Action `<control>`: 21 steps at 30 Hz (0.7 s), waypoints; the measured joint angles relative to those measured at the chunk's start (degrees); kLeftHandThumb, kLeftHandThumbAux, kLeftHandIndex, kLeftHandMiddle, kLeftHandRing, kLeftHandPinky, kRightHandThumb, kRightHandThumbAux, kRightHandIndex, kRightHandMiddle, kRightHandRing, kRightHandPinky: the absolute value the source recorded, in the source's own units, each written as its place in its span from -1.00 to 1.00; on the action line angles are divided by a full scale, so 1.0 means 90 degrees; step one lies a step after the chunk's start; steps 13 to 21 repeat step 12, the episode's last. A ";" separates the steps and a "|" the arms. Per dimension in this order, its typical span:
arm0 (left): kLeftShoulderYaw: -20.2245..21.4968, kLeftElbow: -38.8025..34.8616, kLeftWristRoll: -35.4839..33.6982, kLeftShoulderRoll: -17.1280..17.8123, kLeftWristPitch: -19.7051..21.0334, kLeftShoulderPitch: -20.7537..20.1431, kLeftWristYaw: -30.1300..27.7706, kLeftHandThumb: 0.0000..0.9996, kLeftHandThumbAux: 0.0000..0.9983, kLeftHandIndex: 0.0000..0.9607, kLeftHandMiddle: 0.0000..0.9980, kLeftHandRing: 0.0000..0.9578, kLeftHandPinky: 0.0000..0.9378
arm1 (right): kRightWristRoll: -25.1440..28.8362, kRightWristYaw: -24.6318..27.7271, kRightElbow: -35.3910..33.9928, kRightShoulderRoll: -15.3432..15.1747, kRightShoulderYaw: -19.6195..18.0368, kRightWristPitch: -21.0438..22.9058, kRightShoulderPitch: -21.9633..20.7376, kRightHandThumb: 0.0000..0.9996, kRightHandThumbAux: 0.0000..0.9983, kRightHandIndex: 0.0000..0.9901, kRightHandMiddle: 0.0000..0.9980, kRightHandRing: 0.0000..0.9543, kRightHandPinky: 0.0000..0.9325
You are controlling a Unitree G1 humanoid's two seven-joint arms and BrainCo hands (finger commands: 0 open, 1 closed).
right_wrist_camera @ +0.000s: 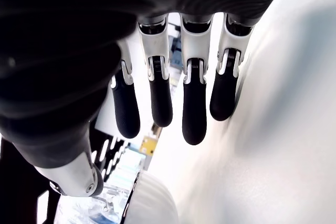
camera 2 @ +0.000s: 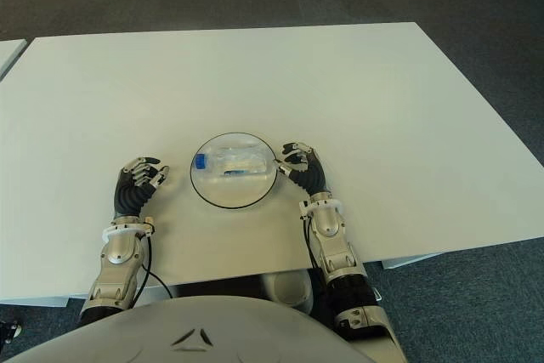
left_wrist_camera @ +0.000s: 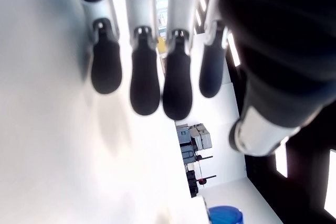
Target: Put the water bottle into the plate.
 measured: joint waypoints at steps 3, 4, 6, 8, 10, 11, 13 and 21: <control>0.0002 0.0000 0.0001 0.0001 0.0000 0.0000 0.0000 0.41 0.44 -0.10 0.28 0.32 0.33 | -0.0009 -0.0155 0.0057 0.0033 -0.0033 -0.0076 0.0001 0.41 0.46 -0.13 0.28 0.36 0.46; 0.0003 0.0000 -0.0001 0.0002 0.0000 0.0001 0.0000 0.41 0.44 -0.10 0.28 0.33 0.33 | -0.0003 -0.0194 0.0075 0.0047 -0.0050 -0.0106 0.0003 0.41 0.46 -0.13 0.29 0.38 0.47; 0.0008 0.0000 -0.0002 0.0003 -0.0001 0.0001 0.0000 0.41 0.44 -0.10 0.29 0.32 0.33 | 0.0014 -0.0243 0.0101 0.0072 -0.0073 -0.0142 0.0005 0.41 0.46 -0.13 0.31 0.40 0.49; 0.0011 0.0000 -0.0003 0.0003 -0.0004 0.0001 0.0000 0.41 0.44 -0.10 0.29 0.32 0.33 | 0.0029 -0.0269 0.0126 0.0089 -0.0082 -0.0180 0.0007 0.41 0.46 -0.13 0.33 0.42 0.50; 0.0013 0.0001 -0.0003 0.0004 -0.0018 0.0001 0.0000 0.41 0.44 -0.10 0.28 0.32 0.32 | 0.0044 -0.0281 0.0140 0.0109 -0.0091 -0.0210 0.0015 0.41 0.46 -0.12 0.36 0.44 0.52; 0.0014 0.0005 -0.0003 0.0004 -0.0029 0.0001 0.0000 0.41 0.44 -0.10 0.28 0.32 0.32 | 0.0052 -0.0287 0.0143 0.0127 -0.0100 -0.0229 0.0022 0.41 0.46 -0.12 0.37 0.45 0.52; 0.0016 0.0009 -0.0002 0.0005 -0.0038 0.0002 0.0000 0.41 0.44 -0.10 0.28 0.32 0.32 | 0.0067 -0.0292 0.0144 0.0145 -0.0111 -0.0241 0.0029 0.41 0.46 -0.12 0.38 0.46 0.52; 0.0016 0.0009 -0.0002 0.0005 -0.0038 0.0002 0.0000 0.41 0.44 -0.10 0.28 0.32 0.32 | 0.0067 -0.0292 0.0144 0.0145 -0.0111 -0.0241 0.0029 0.41 0.46 -0.12 0.38 0.46 0.52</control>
